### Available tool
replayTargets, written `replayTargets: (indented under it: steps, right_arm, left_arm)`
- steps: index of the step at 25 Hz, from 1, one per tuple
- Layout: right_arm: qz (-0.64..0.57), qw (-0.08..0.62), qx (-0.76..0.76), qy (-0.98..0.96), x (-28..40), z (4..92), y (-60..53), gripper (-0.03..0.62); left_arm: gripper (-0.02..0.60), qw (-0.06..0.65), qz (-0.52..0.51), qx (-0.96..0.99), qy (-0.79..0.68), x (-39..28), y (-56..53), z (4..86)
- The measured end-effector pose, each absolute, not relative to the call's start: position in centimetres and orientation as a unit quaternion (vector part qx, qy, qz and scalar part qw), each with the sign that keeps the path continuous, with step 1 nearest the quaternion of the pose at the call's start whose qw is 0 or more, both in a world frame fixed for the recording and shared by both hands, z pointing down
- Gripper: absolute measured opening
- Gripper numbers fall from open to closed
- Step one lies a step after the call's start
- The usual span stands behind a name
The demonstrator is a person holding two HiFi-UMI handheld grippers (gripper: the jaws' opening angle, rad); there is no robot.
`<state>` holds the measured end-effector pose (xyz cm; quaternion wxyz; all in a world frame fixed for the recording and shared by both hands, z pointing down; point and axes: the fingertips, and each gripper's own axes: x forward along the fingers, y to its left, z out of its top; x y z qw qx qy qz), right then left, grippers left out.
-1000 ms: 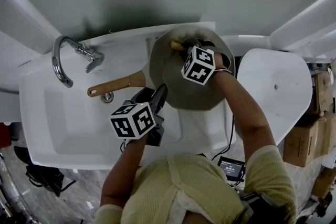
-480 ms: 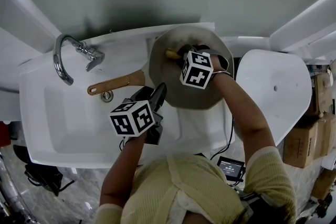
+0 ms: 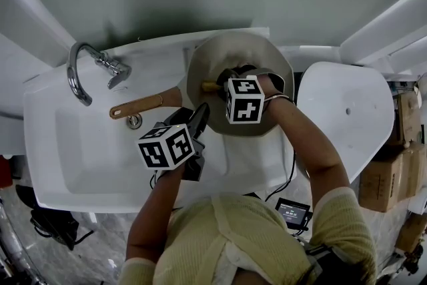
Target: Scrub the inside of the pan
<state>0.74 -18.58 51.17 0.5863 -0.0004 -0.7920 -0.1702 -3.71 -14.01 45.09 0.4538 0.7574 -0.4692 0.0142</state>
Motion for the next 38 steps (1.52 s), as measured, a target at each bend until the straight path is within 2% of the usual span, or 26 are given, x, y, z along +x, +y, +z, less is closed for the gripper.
replayTargets:
  steps: [11,38]
  right_arm:
    - [-0.17,0.602,-0.034,-0.779,1.6,51.2,-15.4,0.081]
    - [-0.045,0.612,-0.083,-0.785,4.2,50.3,-10.6,0.081]
  left_arm:
    - [0.212,0.451,0.016,0.76,-0.468,-3.7,-14.0,45.0]
    - [0.216,0.439,0.025,0.762,-0.475,-3.7,-14.2,45.1]
